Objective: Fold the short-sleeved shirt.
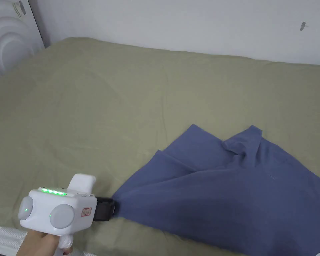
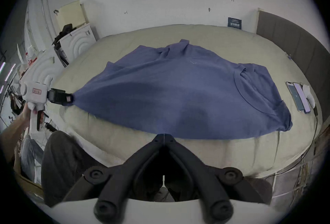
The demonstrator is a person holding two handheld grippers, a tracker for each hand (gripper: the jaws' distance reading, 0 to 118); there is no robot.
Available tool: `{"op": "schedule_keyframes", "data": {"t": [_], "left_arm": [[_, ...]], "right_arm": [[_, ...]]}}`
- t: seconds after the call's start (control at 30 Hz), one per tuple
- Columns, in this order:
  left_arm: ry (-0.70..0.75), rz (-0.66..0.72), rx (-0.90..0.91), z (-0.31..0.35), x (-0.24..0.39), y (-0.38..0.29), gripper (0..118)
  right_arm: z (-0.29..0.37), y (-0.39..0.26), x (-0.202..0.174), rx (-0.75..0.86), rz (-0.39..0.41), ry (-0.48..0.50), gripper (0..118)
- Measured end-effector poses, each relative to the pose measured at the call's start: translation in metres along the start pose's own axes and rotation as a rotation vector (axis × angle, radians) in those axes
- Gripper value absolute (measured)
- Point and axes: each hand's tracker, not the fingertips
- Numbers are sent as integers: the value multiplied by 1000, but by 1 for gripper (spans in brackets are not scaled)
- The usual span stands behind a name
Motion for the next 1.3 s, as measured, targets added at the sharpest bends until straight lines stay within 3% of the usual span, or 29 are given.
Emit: {"op": "schedule_keyframes", "data": {"t": [0.1,0.13,0.17,0.23,0.4,0.53,0.73,0.87,0.93,1.0,1.03,1.07,1.1,1.13,1.17,1.23,1.3], "left_arm": [[14,-37,5,2,4,-3,84],[0,-25,-1,5,3,-2,78],[1,-13,3,10,3,-2,66],[-51,0,24,15,4,-3,3],[-16,-13,15,16,8,-6,0],[-23,27,12,13,7,-6,0],[-31,42,9,8,5,-6,0],[-33,40,-2,10,7,-3,0],[-36,50,-8,10,5,-2,0],[-38,58,-12,12,7,0,0],[-39,64,-13,12,7,0,0],[-40,67,-14,12,7,0,0],[-41,67,-16,10,8,0,0],[-42,69,-18,9,8,0,0],[-42,71,-20,9,8,0,0],[-42,68,-24,8,8,1,0],[-41,66,-28,7,9,1,0]], "right_arm": [[-5,3,4,-8,-29,7,0],[-8,5,5,-9,-32,9,0],[-10,7,5,-9,-31,9,0],[-13,15,8,-3,-23,4,0],[-27,50,25,35,-13,-18,0],[-53,95,51,53,60,-89,0],[-123,177,98,16,105,-135,0],[-172,219,125,-39,65,-131,0],[-194,232,137,-83,102,-145,0],[-213,239,144,-107,154,-188,11],[-222,242,147,-125,173,-180,11],[-230,245,150,-160,179,-175,44],[-241,246,153,-202,167,-177,97],[-248,244,156,-205,161,-181,116],[-251,244,158,-189,166,-173,117],[-261,243,158,-210,187,-175,108],[-268,241,158,-217,193,-186,112]]}}
